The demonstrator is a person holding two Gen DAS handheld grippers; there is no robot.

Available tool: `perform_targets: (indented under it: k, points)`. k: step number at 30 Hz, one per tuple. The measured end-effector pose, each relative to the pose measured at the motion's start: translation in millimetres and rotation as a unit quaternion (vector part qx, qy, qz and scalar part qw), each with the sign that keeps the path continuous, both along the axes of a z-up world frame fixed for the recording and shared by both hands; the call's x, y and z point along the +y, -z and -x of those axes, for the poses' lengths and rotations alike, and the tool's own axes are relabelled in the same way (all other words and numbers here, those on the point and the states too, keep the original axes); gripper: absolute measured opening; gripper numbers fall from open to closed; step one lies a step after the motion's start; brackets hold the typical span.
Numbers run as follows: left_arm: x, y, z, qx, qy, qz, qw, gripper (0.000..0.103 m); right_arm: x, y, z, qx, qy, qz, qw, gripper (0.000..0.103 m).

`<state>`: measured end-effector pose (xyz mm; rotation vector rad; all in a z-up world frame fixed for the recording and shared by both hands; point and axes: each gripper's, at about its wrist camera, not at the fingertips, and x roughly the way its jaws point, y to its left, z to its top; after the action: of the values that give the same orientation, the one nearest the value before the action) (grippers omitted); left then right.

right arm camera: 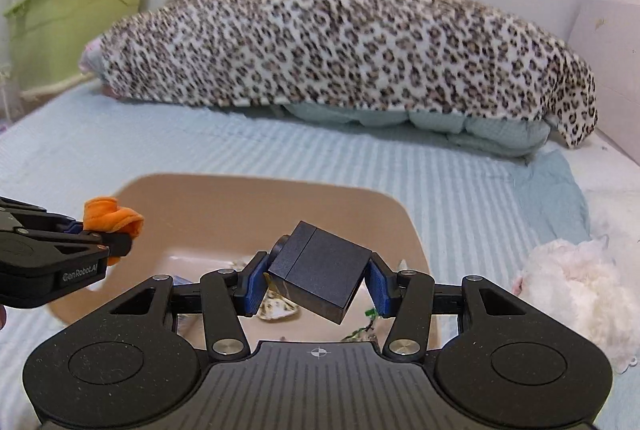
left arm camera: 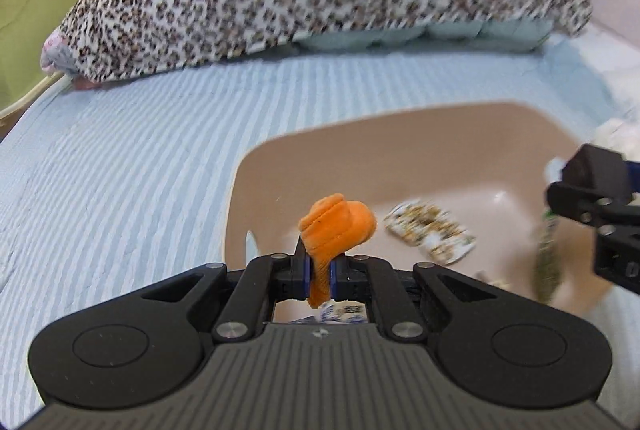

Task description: Organize objects

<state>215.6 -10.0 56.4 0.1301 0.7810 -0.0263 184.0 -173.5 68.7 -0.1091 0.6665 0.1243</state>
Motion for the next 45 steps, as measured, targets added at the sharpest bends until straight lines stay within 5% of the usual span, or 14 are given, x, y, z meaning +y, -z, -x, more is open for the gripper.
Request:
perform_targets:
  k: [13,14,16,18,20,27,45]
  points:
    - [-8,36,-10,0.059,0.026,-0.02,0.9977,0.017,16,51,-19,0.09,-0.007,0.036,0.995,0.048]
    - [-8,33,-9,0.058,0.027,-0.021,0.9977,0.025,15,48,-18,0.089,-0.004,0.036,0.995,0.057]
    - [-9,26,-4,0.048,0.033,-0.02,0.9981,0.036,12,40,-15,0.081,-0.001,0.035,0.996,0.058]
    - [-12,16,1,0.039,0.03,-0.028,0.9984,0.068,8,31,-9,0.072,0.001,0.037,0.997,0.066]
    - [-13,6,8,0.019,0.026,-0.03,0.999,0.076,3,19,-3,0.062,0.005,0.038,0.997,0.074]
    - [-4,-20,29,0.016,0.011,-0.007,0.9998,0.077,-16,-11,26,0.046,0.02,0.022,0.998,0.088]
    - [4,-52,120,-0.006,0.027,0.007,0.9996,0.077,-25,-46,116,0.03,0.013,0.006,0.999,0.09]
